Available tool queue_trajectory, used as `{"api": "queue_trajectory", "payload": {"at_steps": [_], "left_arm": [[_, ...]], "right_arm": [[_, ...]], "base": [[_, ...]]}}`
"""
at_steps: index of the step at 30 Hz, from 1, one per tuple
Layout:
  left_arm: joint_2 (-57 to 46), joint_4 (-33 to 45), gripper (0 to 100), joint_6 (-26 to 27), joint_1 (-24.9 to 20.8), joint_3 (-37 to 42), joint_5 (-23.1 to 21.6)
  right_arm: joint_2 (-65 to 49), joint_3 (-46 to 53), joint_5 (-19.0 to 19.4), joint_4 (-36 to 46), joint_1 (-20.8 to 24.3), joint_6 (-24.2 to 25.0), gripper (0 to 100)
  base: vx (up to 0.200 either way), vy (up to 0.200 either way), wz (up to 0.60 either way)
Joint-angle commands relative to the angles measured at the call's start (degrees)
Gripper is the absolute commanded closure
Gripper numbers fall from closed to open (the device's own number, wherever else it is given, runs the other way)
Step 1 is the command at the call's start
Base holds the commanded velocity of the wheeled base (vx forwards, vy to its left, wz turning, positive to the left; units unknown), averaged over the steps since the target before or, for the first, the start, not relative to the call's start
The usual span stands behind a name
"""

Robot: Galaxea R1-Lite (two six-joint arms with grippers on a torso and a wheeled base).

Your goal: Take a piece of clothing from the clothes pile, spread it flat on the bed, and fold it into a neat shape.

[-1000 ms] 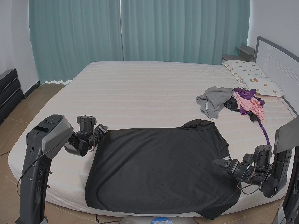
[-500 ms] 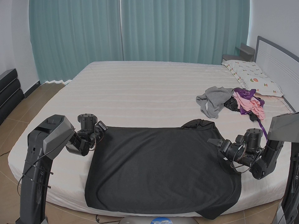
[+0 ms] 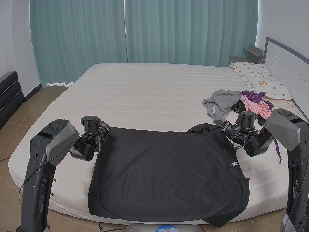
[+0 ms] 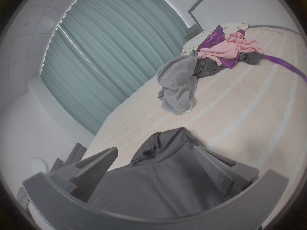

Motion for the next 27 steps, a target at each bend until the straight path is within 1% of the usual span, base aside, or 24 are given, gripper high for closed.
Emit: {"api": "queue_trajectory", "payload": {"at_steps": [1, 3, 5, 11, 14, 18, 20, 21, 27], "left_arm": [[1.08, -0.73, 100, -0.51, 0.01, -0.73, 0.83], [1.08, -0.73, 100, -0.51, 0.01, -0.65, 0.83], [1.25, -0.73, 100, -0.51, 0.01, -0.65, 0.83], [1.34, -0.64, 100, -0.42, 0.01, -0.65, 0.83], [1.43, -0.64, 100, -0.42, 0.01, -0.65, 0.65], [1.52, -0.64, 100, -0.42, 0.01, -0.65, 0.65], [1.52, -0.64, 100, -0.33, 0.01, -0.65, 0.65], [1.52, -0.64, 100, -0.33, 0.01, -0.65, 0.65], [1.60, -0.64, 100, -0.33, 0.01, -0.82, 0.65]], "right_arm": [[9.06, -9.46, -2.65, 3.87, -2.42, -4.19, 0], [9.15, -10.69, -2.91, 4.57, -3.56, -8.33, 0], [9.67, -12.10, -2.73, 5.54, -4.61, -10.17, 0], [14.42, -18.08, -2.12, 6.50, -5.05, -10.08, 0], [14.68, -18.43, -1.68, 6.15, -4.53, -9.91, 0], [13.72, -18.52, -0.27, 6.15, -3.91, -7.71, 0], [13.72, -18.69, -0.01, 6.50, -3.82, -7.53, 0], [13.81, -18.69, -0.01, 6.59, -3.82, -7.62, 100], [13.89, -18.96, 0.08, 6.24, -3.65, -7.36, 100]], "base": [[0.000, 0.000, 0.00], [0.000, 0.000, 0.00], [0.000, 0.000, 0.00], [0.000, 0.000, 0.00], [0.000, 0.000, 0.00], [0.000, 0.000, 0.00], [0.000, 0.000, 0.00], [0.000, 0.000, 0.00], [0.000, 0.000, 0.00]]}}
